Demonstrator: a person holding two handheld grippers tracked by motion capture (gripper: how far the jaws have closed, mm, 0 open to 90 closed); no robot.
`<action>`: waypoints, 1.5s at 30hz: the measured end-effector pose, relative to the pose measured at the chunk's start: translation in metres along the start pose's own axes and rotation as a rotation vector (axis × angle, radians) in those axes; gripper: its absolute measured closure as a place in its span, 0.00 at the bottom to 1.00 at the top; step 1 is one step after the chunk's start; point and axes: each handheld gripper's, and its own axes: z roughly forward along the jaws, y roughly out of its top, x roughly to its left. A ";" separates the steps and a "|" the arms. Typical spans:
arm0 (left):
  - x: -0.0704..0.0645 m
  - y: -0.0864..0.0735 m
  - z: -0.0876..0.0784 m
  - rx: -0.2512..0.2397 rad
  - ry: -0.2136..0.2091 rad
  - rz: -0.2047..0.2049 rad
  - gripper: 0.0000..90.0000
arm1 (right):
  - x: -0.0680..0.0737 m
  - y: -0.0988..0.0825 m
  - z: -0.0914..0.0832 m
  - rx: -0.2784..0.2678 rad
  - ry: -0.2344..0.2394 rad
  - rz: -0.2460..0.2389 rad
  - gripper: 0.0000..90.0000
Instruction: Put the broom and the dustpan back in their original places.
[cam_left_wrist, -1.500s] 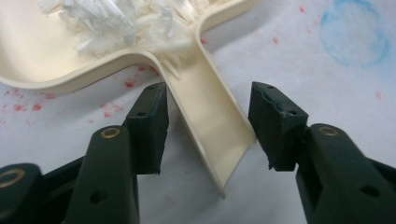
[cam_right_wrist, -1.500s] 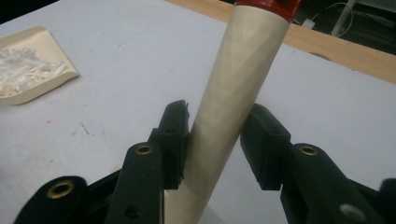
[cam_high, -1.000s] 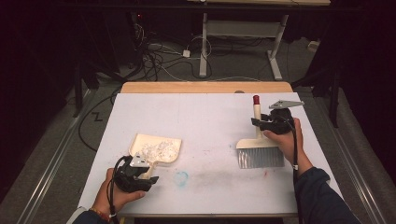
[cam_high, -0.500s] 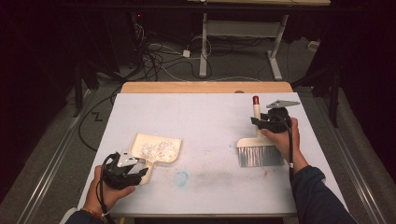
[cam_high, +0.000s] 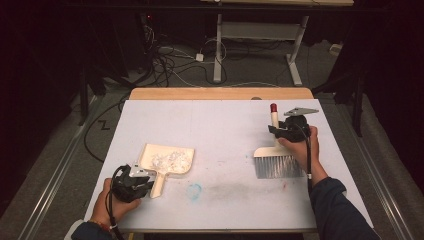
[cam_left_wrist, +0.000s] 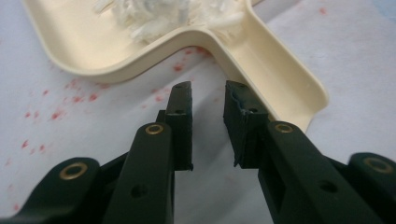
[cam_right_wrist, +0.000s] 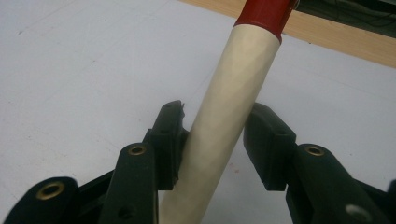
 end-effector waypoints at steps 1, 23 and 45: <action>0.000 0.000 0.000 0.002 -0.002 -0.001 0.77 | 0.000 0.000 0.000 -0.001 -0.008 -0.001 0.63; -0.017 0.010 -0.018 -0.286 0.078 0.046 0.42 | 0.008 0.014 -0.031 -0.172 -0.047 -0.052 0.44; -0.037 0.016 -0.006 -0.424 0.106 0.085 0.19 | 0.028 0.020 -0.049 -0.282 -0.077 -0.097 0.19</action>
